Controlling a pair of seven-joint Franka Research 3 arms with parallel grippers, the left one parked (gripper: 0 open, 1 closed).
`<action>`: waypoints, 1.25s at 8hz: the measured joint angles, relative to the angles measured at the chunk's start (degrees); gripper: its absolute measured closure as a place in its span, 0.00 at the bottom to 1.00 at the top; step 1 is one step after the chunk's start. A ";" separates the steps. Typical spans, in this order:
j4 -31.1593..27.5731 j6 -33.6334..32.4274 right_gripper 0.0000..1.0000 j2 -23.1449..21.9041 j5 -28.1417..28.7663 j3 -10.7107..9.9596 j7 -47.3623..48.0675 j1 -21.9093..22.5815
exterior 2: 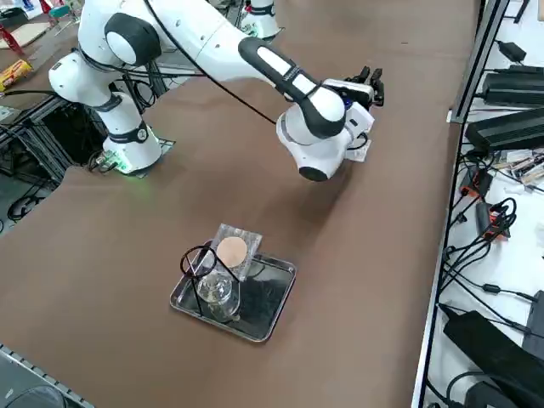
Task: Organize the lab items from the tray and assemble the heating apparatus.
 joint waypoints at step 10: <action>-0.72 -0.19 0.48 0.60 -0.08 0.15 0.00 0.04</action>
